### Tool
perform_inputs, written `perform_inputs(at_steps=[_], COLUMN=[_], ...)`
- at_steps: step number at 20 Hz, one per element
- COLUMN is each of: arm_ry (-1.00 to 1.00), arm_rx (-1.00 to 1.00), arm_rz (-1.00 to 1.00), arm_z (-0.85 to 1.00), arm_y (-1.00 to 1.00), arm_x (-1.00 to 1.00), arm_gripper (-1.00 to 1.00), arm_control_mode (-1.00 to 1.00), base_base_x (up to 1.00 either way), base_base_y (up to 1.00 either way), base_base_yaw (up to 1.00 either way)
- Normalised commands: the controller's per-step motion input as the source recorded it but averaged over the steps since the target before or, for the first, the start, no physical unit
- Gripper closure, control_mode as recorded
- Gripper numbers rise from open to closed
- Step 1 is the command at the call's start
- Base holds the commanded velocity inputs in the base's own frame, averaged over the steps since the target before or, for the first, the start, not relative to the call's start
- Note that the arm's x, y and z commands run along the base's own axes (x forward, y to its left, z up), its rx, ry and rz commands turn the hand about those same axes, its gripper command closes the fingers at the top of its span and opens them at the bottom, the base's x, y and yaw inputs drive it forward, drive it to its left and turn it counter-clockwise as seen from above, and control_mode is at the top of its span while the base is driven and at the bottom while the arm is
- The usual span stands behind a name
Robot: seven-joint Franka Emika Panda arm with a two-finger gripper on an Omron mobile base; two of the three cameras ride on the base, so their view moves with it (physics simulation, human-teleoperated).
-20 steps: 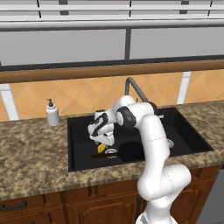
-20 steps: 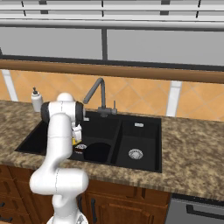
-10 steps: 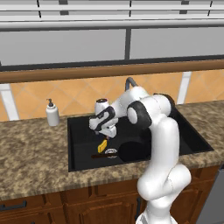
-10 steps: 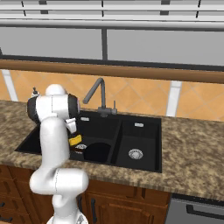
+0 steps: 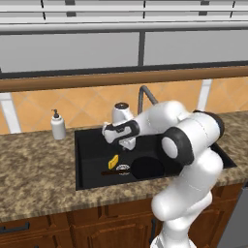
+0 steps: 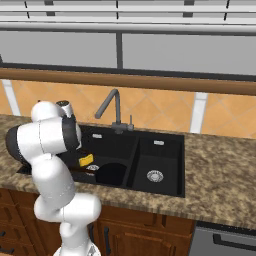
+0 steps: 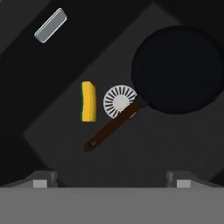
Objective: Pick the pan and sponge and place them into the sink. Then turn on the water.
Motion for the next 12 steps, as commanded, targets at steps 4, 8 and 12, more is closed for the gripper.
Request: perform_inputs(at_steps=[4, 8, 12], arm_ry=[0.0, -0.11, -0.15], arm_rx=[0.24, 0.11, 0.0], arm_rz=[0.1, 0.13, 0.14], arm_z=[0.09, 0.46, 0.64], arm_y=[-0.41, -0.32, -0.26], arm_x=[-0.04, -0.28, -0.33], arm_gripper=[-1.0, -1.0, -1.0], arm_control_mode=[-1.0, -1.0, -1.0], base_base_x=[0.0, 0.0, 0.0], base_base_y=[0.0, 0.0, 0.0], base_base_yaw=[0.0, 0.0, 0.0])
